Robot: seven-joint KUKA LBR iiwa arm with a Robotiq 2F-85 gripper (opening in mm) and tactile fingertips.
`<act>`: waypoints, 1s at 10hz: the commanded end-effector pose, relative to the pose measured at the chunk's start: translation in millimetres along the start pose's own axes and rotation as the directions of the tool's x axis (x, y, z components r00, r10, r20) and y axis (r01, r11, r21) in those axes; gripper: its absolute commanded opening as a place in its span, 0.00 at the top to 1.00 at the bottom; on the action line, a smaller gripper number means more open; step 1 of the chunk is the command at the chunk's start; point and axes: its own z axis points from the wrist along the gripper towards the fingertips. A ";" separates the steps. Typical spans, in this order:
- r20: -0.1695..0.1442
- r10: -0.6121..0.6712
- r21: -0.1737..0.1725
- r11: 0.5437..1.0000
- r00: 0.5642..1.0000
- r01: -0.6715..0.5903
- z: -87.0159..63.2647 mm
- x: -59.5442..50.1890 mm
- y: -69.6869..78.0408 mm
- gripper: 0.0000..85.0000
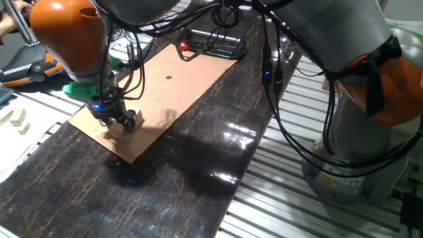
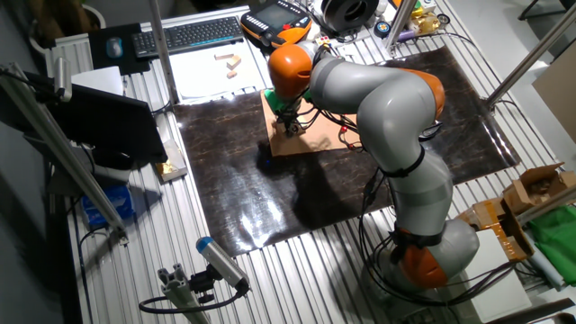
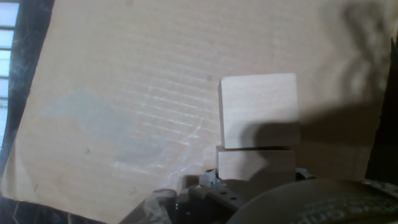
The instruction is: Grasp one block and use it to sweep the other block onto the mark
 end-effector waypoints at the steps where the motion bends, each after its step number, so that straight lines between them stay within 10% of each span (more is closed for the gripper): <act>1: 0.001 0.000 0.001 1.000 1.000 0.000 0.2 -0.5 -0.2 0.99; 10: 0.021 0.022 0.007 1.000 1.000 -0.022 2.5 -8.9 -1.5 0.99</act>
